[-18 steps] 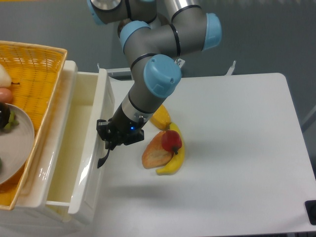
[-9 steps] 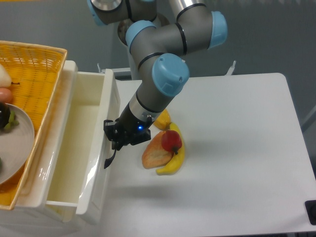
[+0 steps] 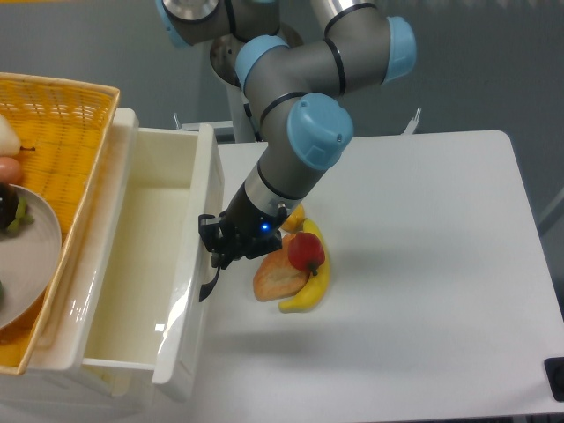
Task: Slide open the top white drawer
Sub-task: 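Pull the handle outward, sliding the upper drawer open, then release the handle and lift the gripper away from the drawer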
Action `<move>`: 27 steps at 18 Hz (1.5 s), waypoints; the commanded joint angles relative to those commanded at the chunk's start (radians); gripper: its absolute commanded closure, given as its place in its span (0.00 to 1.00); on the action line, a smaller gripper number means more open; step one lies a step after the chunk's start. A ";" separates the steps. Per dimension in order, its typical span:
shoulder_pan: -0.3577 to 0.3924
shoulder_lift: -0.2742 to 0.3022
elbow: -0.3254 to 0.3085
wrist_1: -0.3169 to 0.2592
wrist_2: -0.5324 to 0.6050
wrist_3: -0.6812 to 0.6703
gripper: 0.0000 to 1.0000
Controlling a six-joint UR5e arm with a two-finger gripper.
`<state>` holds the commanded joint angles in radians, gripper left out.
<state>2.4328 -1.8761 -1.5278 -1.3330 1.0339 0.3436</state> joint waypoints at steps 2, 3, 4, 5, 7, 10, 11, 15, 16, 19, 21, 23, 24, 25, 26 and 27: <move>0.002 0.000 -0.002 0.000 0.000 0.000 0.88; 0.006 0.000 -0.002 0.000 0.000 0.000 0.88; 0.012 0.000 -0.002 0.000 0.000 0.000 0.88; 0.014 0.000 -0.002 0.000 0.000 0.000 0.88; 0.018 0.000 -0.002 0.000 0.000 0.000 0.88; 0.029 0.000 -0.002 0.000 0.000 0.000 0.88; 0.032 0.000 -0.002 0.000 0.000 0.000 0.88; 0.057 0.002 0.000 0.000 -0.002 0.009 0.88; 0.058 0.002 0.000 0.000 -0.003 0.009 0.88; 0.069 0.003 0.000 -0.002 -0.009 0.021 0.88; 0.074 0.003 0.000 0.000 -0.009 0.022 0.88; 0.078 0.003 0.002 0.000 -0.014 0.022 0.77; 0.078 0.003 0.002 0.000 -0.014 0.023 0.67; 0.078 0.003 0.002 0.000 -0.014 0.029 0.63; 0.078 0.003 0.002 0.000 -0.014 0.032 0.58; 0.080 0.003 0.002 0.000 -0.014 0.035 0.56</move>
<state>2.5126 -1.8730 -1.5263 -1.3330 1.0201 0.3789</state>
